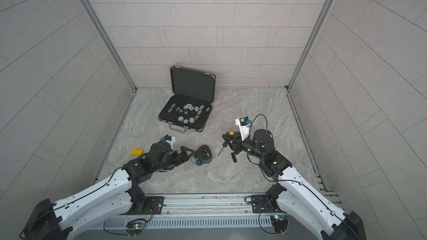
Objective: Remove the battery from the alarm
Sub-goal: Release the battery from the alarm.
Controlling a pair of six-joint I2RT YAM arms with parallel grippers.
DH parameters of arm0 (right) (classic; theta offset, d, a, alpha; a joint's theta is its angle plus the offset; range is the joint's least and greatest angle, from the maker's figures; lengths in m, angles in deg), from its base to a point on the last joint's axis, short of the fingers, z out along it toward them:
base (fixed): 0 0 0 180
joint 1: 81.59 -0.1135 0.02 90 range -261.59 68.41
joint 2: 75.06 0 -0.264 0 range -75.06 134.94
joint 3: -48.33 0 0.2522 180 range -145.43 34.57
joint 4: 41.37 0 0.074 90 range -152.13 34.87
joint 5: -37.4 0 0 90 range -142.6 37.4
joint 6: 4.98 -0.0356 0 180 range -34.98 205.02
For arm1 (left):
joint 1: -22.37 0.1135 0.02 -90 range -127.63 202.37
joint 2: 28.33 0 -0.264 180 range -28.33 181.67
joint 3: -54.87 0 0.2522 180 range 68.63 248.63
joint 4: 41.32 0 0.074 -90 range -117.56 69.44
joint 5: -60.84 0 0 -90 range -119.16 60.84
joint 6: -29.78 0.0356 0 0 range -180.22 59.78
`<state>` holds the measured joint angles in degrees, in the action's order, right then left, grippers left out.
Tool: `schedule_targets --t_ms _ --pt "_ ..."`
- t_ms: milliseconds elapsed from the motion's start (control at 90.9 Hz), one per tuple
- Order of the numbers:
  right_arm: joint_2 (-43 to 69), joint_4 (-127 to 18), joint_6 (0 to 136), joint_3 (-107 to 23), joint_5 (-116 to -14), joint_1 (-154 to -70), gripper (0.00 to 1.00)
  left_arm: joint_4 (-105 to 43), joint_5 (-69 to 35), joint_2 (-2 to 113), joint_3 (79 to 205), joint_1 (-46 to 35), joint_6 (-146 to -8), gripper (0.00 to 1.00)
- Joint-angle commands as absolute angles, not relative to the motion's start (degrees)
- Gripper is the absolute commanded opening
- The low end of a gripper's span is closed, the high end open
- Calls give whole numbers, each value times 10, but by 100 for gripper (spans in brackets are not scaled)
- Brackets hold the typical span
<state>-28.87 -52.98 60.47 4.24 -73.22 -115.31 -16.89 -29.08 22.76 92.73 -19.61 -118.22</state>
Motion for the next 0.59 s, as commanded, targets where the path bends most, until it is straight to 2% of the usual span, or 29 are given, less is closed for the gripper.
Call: schedule_targets --t_ms 0,77,242,583 --pt "-251 -443 698 27 -692 -1178 0 -229 -217 276 925 -182 -1200 90" --pt "-210 -430 711 13 -672 -1198 0 -241 -198 318 935 -174 -1202 85" --pt "-152 -390 708 3 -571 -1238 0 -250 -154 396 965 -152 -1184 83" --pt "-78 -363 705 -8 -551 -1283 0 -279 -138 460 977 -139 -1179 82"
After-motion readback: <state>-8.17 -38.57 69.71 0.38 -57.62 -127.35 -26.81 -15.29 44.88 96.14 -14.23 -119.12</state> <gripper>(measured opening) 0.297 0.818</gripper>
